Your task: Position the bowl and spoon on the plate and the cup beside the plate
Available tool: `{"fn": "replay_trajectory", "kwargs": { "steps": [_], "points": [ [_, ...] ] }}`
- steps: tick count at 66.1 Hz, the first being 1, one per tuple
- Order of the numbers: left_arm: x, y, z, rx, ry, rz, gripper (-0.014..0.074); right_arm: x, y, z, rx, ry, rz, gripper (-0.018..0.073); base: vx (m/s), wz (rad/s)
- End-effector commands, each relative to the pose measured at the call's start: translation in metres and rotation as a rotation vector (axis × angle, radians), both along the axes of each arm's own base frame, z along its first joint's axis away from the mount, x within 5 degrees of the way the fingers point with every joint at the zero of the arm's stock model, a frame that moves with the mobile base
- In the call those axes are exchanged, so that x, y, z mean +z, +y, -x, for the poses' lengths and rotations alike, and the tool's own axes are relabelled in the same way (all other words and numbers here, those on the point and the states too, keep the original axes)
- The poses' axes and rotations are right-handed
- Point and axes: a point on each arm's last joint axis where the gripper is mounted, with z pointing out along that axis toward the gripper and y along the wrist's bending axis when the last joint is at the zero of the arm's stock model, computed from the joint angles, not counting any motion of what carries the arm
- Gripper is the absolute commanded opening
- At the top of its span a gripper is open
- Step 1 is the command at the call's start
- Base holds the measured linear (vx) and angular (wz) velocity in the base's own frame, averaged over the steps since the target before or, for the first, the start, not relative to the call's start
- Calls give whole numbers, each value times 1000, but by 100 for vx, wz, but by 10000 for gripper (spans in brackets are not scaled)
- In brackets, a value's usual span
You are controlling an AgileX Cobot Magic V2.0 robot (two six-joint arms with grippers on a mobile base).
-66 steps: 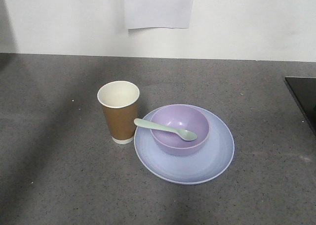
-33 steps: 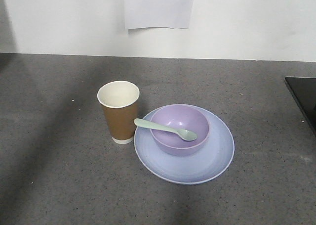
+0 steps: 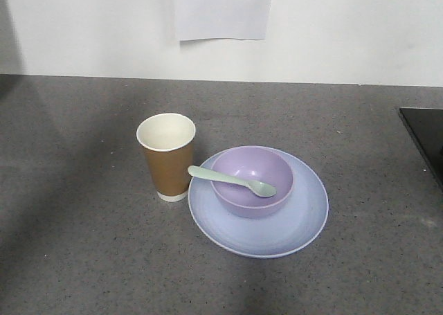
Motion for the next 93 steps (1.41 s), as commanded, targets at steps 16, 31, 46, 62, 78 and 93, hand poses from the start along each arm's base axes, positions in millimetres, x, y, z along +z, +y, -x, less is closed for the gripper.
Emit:
{"fn": "replay_trajectory", "kwargs": {
  "steps": [16,31,46,62,78,93],
  "points": [
    [-171,50,105,131,-290,87,-6,15,-1,3,6,-106,-7,-6,0,0],
    [-268,61,119,264,-202,186,-6,15,-1,3,6,-106,-7,-6,0,0],
    [-310,70,125,422,-195,199,-6,15,-1,3,6,-106,-7,-6,0,0],
    [-320,69,125,409,-223,166,-6,15,-2,5,5,-106,-7,-6,0,0],
    [-321,68,125,389,-203,159,-6,15,-2,5,5,-106,-7,-6,0,0],
    [-321,68,125,389,-203,159,-6,15,-2,5,5,-106,-7,-6,0,0]
  ]
}}
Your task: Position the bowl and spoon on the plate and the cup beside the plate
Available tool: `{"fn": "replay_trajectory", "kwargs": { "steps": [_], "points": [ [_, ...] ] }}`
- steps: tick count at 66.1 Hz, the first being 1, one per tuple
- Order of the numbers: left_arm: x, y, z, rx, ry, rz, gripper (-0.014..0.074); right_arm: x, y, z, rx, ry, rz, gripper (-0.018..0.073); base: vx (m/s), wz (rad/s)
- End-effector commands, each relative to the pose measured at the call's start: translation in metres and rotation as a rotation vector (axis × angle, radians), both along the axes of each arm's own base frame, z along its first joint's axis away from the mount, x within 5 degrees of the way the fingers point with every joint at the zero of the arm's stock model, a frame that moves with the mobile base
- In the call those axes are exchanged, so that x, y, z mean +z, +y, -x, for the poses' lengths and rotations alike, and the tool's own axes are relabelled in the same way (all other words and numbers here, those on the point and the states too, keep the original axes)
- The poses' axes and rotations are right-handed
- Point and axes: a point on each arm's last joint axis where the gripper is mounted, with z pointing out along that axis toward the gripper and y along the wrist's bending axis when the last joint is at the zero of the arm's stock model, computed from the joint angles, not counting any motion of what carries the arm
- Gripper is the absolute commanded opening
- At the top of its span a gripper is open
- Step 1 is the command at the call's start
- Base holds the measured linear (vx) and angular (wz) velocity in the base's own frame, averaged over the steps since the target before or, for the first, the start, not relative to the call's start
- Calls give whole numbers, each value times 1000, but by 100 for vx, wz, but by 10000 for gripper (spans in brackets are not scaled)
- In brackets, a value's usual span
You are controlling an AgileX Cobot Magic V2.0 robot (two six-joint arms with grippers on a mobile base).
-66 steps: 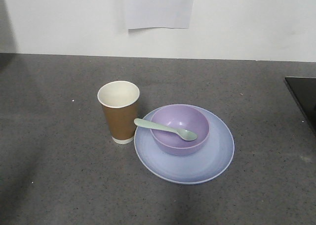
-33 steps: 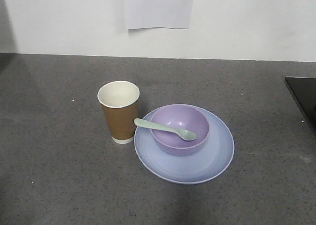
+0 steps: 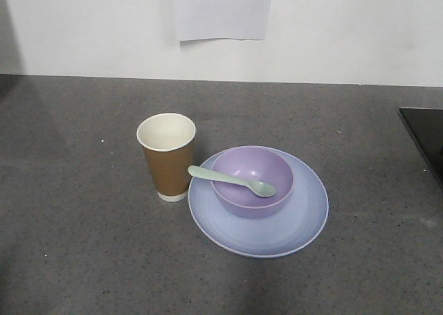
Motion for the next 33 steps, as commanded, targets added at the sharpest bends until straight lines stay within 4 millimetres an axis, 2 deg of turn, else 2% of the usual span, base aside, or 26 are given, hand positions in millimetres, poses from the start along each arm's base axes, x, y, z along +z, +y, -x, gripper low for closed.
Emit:
{"fn": "replay_trajectory", "kwargs": {
  "steps": [1,26,33],
  "points": [
    [13,0,2,-2,-103,11,-6,15,-2,5,5,-107,-7,-6,0,0],
    [13,0,2,-2,-103,11,-6,15,-2,5,5,-107,-6,-6,0,0],
    [13,0,2,-2,-103,11,-6,19,-2,4,-1,-153,8,-6,0,0]
  ]
}}
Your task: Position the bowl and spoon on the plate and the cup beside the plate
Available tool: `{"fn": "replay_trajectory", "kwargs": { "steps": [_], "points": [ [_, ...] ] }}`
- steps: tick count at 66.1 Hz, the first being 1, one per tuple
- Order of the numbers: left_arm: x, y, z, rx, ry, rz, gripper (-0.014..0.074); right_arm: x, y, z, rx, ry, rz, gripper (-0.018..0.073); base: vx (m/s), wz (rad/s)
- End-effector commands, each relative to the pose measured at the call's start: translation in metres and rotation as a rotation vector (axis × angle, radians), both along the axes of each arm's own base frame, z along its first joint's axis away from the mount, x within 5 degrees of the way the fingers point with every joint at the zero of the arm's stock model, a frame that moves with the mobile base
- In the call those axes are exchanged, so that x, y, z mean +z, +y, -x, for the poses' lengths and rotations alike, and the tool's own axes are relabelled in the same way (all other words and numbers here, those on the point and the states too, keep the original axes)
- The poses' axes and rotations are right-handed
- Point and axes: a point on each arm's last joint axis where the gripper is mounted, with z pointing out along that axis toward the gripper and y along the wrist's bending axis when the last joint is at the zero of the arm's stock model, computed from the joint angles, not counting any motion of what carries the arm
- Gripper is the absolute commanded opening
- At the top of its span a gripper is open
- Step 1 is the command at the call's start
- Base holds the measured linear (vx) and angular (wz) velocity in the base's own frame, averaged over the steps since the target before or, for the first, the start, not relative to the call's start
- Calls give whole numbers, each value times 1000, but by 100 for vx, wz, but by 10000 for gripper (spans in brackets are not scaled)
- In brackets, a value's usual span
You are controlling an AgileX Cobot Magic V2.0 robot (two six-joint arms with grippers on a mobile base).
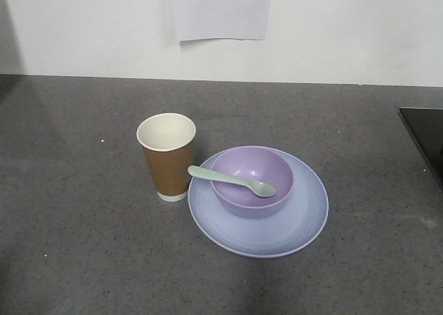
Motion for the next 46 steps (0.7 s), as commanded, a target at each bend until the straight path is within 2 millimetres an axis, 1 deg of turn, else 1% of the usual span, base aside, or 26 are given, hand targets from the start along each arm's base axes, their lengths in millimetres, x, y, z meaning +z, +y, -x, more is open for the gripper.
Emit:
{"fn": "replay_trajectory", "kwargs": {
  "steps": [1,6,10,12,13,19,20,24,25,28,29,34,35,42,46],
  "points": [
    [13,0,2,-2,-103,10,-6,19,-2,4,-1,-156,9,-6,0,0],
    [13,0,2,-2,-103,10,-6,15,-1,1,7,-154,6,-6,0,0],
    [13,0,2,-2,-103,10,-6,5,2,-1,22,-153,-5,-6,0,0],
    [13,0,2,-2,-103,10,-6,-4,3,-2,31,-159,-11,-6,0,0],
    [13,0,2,-2,-103,10,-6,-13,4,-4,36,-149,-11,-6,0,0],
    [13,0,2,-2,-103,10,-6,-46,2,-3,49,-207,-63,-6,0,0],
    [13,0,2,-2,-103,10,-6,-59,1,-3,49,-195,-70,-6,0,0],
    [13,0,2,-2,-103,10,-6,-86,-3,4,40,-213,-131,-6,0,0],
    [13,0,2,-2,-103,10,-6,-99,-5,6,32,-195,-149,-6,0,0],
    [13,0,2,-2,-103,10,-6,-122,-9,11,14,-178,-185,-6,0,0],
    [13,0,2,-2,-103,10,-6,-135,-11,14,6,-159,-193,-6,0,0],
    [13,0,2,-2,-103,10,-6,-171,-17,26,-33,-111,-234,-6,0,0],
    [13,0,2,-2,-103,10,-6,-182,-18,28,-41,-88,-237,-6,0,0],
    [13,0,2,-2,-103,10,-6,-222,-25,46,-75,-59,-256,-6,0,0],
    [13,0,2,-2,-103,10,-6,-236,-28,59,-88,-76,-263,-6,0,0]
  ]
}}
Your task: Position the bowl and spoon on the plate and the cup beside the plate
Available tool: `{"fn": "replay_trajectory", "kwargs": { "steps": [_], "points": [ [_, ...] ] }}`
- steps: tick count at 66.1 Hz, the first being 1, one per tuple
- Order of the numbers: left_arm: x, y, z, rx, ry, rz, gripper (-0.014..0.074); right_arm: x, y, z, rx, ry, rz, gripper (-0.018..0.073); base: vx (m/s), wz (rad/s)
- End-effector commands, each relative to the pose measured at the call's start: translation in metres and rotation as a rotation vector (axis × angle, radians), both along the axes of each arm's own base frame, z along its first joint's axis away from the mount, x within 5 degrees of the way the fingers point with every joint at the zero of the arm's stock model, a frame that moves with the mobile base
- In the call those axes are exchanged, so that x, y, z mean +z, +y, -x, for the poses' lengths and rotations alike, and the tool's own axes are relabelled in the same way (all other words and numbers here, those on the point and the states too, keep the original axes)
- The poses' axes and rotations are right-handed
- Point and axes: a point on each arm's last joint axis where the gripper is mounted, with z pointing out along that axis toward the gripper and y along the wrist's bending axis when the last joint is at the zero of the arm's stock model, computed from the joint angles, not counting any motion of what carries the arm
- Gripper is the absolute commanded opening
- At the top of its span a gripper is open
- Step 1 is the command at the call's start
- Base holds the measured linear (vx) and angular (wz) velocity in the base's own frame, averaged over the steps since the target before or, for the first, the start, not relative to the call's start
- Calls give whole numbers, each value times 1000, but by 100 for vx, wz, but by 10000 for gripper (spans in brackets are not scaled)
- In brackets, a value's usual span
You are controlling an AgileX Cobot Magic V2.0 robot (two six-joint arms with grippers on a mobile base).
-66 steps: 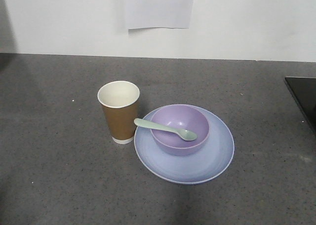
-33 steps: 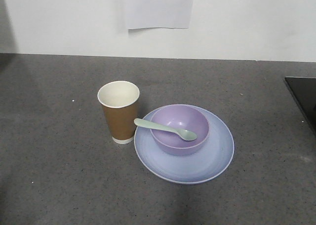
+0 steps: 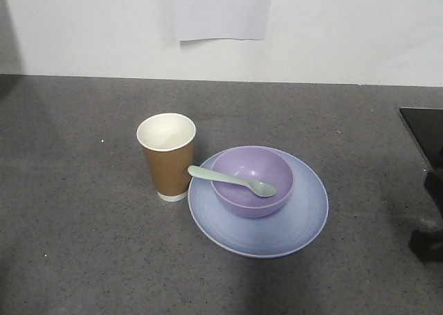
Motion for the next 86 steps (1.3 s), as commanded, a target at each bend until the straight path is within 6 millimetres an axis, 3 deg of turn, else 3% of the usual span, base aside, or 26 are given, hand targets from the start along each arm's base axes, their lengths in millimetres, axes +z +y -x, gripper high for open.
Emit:
{"fn": "replay_trajectory", "kwargs": {
  "steps": [1,10,25,57,86],
  "points": [
    [13,0,2,-2,-103,10,-6,-6,-6,14,-36,-139,-31,-6,0,0],
    [13,0,2,-2,-103,10,-6,-37,-14,34,-97,-150,-31,-6,0,0],
    [13,0,2,-2,-103,10,-6,-67,-21,54,-169,-209,3,-6,0,0],
    [13,0,2,-2,-103,10,-6,-70,-21,66,-159,-333,98,-6,0,0],
    [13,0,2,-2,-103,10,-6,-72,-21,65,-164,-314,59,-6,0,0]
  ]
}}
